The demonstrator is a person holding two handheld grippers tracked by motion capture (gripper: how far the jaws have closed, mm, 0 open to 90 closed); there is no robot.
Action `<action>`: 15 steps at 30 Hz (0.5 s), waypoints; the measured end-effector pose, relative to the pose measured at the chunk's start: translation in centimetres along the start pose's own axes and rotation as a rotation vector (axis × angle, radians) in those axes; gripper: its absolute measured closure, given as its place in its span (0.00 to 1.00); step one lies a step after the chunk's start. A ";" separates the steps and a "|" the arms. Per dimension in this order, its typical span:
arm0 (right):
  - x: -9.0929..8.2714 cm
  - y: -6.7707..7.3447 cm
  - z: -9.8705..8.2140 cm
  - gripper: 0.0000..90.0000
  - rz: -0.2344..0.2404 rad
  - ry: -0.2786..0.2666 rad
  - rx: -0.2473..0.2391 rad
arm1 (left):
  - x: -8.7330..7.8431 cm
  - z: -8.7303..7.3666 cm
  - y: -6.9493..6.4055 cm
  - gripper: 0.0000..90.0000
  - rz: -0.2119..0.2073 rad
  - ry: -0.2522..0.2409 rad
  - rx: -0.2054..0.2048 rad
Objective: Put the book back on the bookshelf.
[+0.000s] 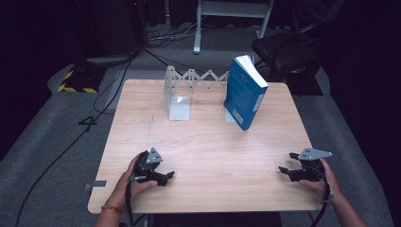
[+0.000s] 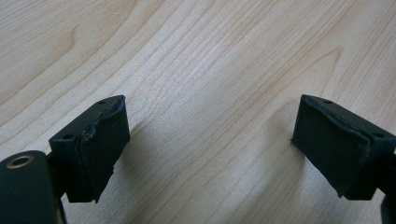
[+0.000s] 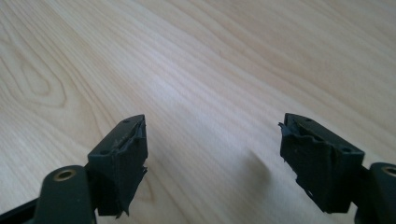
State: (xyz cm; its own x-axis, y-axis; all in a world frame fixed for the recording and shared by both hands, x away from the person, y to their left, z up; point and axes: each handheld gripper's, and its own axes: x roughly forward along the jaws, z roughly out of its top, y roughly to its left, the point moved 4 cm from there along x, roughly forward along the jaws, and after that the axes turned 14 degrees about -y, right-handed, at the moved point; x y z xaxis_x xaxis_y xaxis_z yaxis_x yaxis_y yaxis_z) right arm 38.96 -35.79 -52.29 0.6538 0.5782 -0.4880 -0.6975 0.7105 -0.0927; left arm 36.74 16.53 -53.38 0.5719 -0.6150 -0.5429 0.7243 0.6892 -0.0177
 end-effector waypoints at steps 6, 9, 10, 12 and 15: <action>-1.0 0.0 -1.5 0.25 0.013 -0.023 0.093 | 0.0 0.0 0.0 0.13 -0.001 0.000 -0.001; -1.5 -0.2 -1.7 0.24 -0.007 -0.019 0.108 | 0.0 0.0 0.0 0.13 -0.001 0.000 0.000; -1.5 -0.1 -1.8 0.24 -0.011 -0.018 0.111 | 0.0 0.0 0.0 0.13 -0.001 0.000 0.000; -1.6 -0.1 -1.8 0.24 -0.012 -0.018 0.108 | 0.0 0.0 0.0 0.12 -0.001 0.000 0.000; -1.6 -0.1 -1.8 0.24 -0.012 -0.018 0.109 | 0.0 0.0 0.0 0.12 0.002 0.000 0.000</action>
State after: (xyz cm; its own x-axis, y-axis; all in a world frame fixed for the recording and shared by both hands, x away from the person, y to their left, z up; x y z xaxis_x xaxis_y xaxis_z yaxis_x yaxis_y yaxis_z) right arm 37.45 -37.54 -53.10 0.6678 0.5761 -0.4714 -0.6544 0.7561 -0.0030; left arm 36.74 16.52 -53.39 0.5734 -0.6134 -0.5431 0.7230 0.6907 -0.0167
